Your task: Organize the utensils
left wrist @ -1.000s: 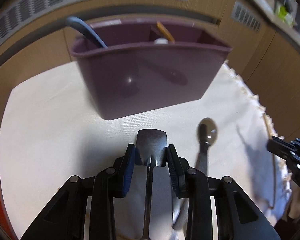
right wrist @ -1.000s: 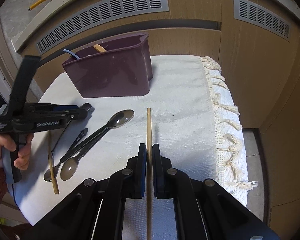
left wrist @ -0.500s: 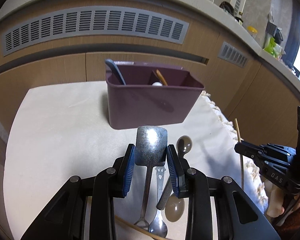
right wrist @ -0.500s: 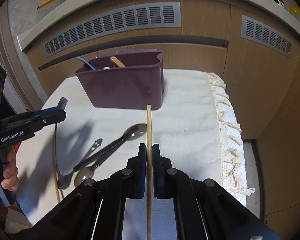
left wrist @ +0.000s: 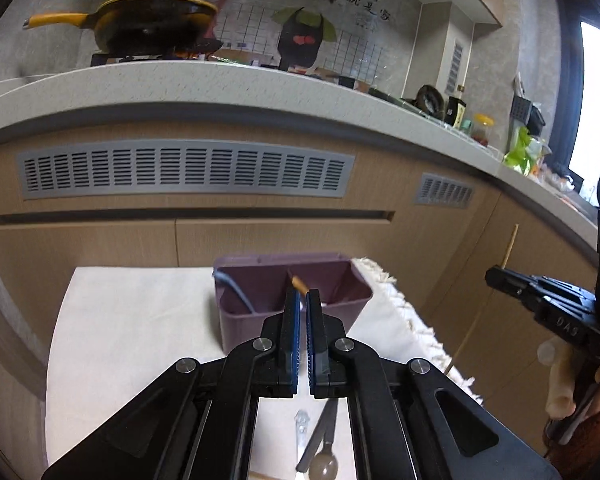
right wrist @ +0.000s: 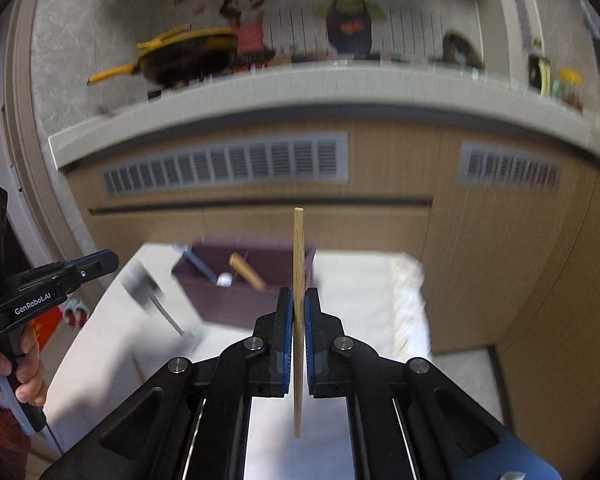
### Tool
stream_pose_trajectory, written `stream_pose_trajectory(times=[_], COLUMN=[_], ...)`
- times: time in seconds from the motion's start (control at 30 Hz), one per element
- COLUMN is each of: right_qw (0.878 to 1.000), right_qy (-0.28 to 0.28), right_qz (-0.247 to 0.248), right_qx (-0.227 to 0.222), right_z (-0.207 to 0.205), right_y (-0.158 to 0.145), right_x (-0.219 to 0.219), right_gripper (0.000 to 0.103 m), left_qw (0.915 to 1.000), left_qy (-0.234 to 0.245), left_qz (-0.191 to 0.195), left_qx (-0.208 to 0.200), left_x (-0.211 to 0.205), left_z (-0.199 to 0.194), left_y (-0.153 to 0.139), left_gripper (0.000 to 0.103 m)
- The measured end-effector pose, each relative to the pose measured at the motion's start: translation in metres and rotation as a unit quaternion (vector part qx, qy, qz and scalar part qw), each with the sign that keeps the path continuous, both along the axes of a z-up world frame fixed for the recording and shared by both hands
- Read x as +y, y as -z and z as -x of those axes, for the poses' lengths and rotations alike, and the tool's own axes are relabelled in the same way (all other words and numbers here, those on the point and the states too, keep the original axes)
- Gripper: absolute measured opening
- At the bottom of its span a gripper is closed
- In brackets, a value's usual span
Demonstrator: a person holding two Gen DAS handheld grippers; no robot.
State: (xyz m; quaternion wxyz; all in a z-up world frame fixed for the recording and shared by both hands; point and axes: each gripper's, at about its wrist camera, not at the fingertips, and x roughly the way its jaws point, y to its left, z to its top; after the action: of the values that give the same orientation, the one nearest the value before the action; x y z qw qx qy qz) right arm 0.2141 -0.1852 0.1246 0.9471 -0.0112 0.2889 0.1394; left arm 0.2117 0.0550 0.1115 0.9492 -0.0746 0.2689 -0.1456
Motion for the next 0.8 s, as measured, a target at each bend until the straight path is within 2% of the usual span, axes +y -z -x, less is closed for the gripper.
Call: stream_pose_trajectory(times=[0.17, 0.37, 0.5, 0.6, 0.63, 0.7, 0.8], right_qw=[1.0, 1.0, 0.999, 0.998, 0.998, 0.998, 0.997], right_qy=[-0.002, -0.011, -0.019, -0.022, -0.022, -0.021, -0.018], right_qz=[0.005, -0.009, -0.024, -0.029, -0.029, -0.03, -0.037], right_qx=[-0.013, 0.017, 0.034, 0.042, 0.045, 0.052, 0.062], right_z=[0.0, -0.004, -0.006, -0.009, -0.01, -0.012, -0.014], right_y=[-0.013, 0.002, 0.014, 0.022, 0.024, 0.03, 0.038], right_x=[-0.006, -0.014, -0.018, -0.019, -0.019, -0.02, -0.024], right_gripper=[0.004, 0.004, 0.004, 0.004, 0.004, 0.004, 0.004], left_qw=[0.9998, 0.9978, 0.9957, 0.9918, 0.9899, 0.9857, 0.9776], left_qy=[0.003, 0.003, 0.004, 0.014, 0.02, 0.028, 0.015], left_qz=[-0.003, 0.027, 0.031, 0.017, 0.014, 0.018, 0.014], left_qx=[0.018, 0.06, 0.087, 0.126, 0.14, 0.165, 0.209], left_x=[-0.003, -0.001, 0.002, -0.003, -0.005, -0.008, -0.014], left_z=[-0.006, -0.003, -0.005, -0.014, -0.017, -0.022, -0.026], left_y=[0.008, 0.036, 0.052, 0.07, 0.077, 0.091, 0.112], left_gripper=[0.003, 0.004, 0.005, 0.013, 0.019, 0.025, 0.033])
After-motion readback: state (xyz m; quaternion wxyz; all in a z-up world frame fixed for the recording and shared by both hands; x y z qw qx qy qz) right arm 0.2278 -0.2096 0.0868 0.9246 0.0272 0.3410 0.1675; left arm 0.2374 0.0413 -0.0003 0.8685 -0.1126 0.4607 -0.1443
